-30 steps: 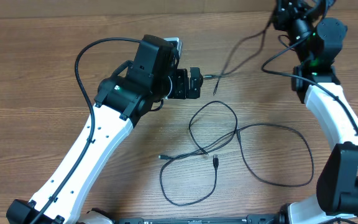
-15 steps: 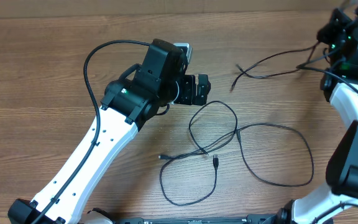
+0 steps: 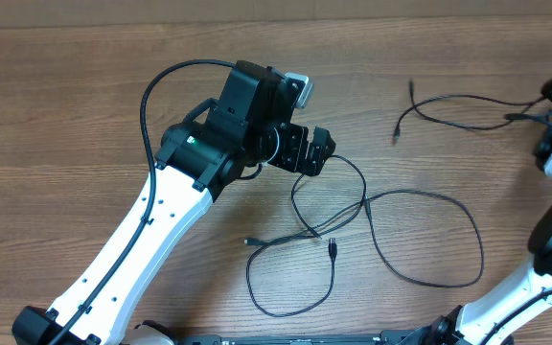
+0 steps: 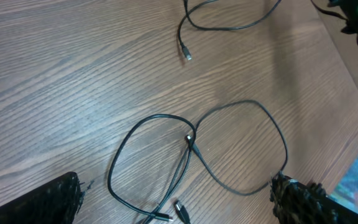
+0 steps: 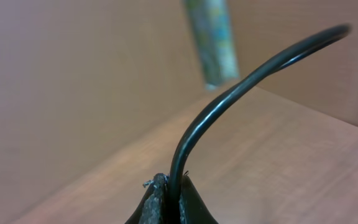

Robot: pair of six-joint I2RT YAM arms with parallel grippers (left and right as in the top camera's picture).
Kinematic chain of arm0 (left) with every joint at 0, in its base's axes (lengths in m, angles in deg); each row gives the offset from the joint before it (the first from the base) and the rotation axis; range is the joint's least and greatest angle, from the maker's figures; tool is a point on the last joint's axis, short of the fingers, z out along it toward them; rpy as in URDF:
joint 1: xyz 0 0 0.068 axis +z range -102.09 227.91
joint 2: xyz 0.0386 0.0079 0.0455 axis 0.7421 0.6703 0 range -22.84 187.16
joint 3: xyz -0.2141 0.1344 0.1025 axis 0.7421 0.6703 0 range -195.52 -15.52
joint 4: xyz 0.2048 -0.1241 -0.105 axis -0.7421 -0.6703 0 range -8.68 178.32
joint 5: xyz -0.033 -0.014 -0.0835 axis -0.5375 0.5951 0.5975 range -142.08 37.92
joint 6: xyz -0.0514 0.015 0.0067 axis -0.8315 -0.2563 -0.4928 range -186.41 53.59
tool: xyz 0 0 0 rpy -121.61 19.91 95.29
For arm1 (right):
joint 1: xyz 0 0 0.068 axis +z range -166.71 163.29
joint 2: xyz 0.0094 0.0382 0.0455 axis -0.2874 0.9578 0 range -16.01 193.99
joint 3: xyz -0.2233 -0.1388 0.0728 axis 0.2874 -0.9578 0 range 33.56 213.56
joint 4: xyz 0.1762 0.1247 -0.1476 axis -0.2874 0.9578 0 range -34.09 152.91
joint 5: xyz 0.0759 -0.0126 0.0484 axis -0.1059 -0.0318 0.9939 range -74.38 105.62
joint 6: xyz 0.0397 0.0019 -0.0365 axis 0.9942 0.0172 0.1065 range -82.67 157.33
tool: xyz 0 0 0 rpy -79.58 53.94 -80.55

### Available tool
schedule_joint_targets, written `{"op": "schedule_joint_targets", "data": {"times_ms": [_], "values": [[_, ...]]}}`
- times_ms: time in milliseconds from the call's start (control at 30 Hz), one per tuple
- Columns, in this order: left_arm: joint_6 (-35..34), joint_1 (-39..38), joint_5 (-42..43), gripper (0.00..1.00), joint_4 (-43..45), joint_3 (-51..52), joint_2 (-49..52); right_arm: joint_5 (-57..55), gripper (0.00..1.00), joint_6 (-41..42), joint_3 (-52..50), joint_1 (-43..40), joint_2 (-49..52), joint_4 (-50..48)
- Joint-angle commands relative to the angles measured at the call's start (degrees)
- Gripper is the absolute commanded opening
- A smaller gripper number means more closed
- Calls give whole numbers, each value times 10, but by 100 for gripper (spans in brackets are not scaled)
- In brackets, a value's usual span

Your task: Untangle cables

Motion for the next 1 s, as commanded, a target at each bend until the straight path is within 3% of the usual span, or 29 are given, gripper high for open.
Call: {"op": "schedule_joint_targets", "data": {"times_ms": [0,233,400,500,567,967], "values": [[31,-4,19,100,-2,3,-1,-7,6,-32,7,-26,28,-1],[31,-4,19,100,-1,3,-1,-7,9,-76,7,-42,35,-3],[37,-4,19,100,-1,3,-1,-7,26,-76,7,-42,35,-3],[37,-4,19,100,-1,3,-1,-8,60,-75,7,-42,35,0],[37,-4,19,100,-1,3,-1,-8,100,-75,7,-42,35,3],[41,-4,19,99,-1,3,-1,22,100,-75,7,-42,35,64]]}}
